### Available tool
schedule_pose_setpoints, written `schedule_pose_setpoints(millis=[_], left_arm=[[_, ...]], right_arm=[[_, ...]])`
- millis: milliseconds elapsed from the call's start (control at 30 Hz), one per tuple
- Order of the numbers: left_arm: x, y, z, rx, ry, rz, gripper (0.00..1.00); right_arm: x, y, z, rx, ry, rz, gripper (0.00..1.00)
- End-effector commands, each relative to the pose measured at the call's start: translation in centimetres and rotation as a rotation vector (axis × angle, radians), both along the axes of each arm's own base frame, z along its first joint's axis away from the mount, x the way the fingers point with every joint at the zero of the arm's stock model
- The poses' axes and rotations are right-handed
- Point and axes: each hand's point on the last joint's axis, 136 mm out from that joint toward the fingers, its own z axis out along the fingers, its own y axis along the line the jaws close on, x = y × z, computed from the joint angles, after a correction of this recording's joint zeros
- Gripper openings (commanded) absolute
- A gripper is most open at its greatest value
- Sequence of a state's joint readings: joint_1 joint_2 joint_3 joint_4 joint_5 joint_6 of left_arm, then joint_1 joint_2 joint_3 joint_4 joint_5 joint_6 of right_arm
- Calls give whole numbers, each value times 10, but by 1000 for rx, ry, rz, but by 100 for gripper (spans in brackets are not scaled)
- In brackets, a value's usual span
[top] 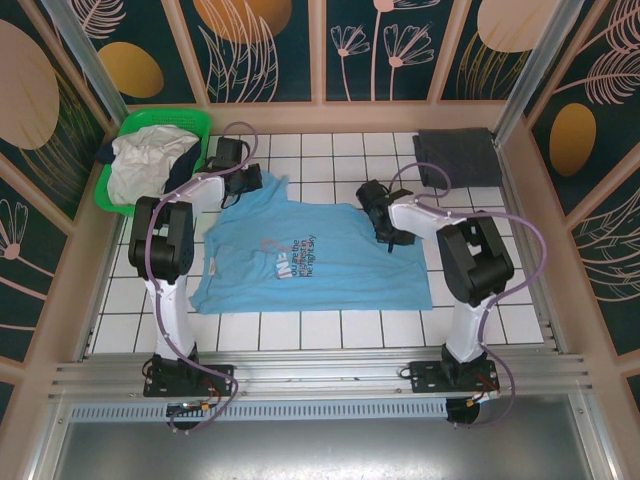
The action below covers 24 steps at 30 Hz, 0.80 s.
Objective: Fold and stack the t-shirts
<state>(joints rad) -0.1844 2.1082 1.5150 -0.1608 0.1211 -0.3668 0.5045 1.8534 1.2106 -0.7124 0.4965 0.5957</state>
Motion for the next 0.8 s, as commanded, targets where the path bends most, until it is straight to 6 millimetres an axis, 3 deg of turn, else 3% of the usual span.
schedule_pose_setpoints(millis=[0, 100, 233, 367, 533, 767], left_arm=[[4, 9, -3, 27, -4, 7, 0], [4, 10, -7, 28, 2, 8, 0], [3, 11, -11, 28, 10, 13, 0], [-1, 11, -14, 27, 13, 9, 0], [-4, 16, -17, 44, 25, 22, 0], [-5, 19, -17, 53, 21, 33, 0]], right_arm=[[-23, 0, 13, 40, -28, -32, 17], [-23, 19, 27, 191, -99, 13, 18], [-2, 31, 54, 421, -253, 23, 27], [20, 32, 61, 627, -337, -6, 32], [36, 39, 50, 688, -315, -14, 35], [36, 36, 19, 638, -235, -52, 34]])
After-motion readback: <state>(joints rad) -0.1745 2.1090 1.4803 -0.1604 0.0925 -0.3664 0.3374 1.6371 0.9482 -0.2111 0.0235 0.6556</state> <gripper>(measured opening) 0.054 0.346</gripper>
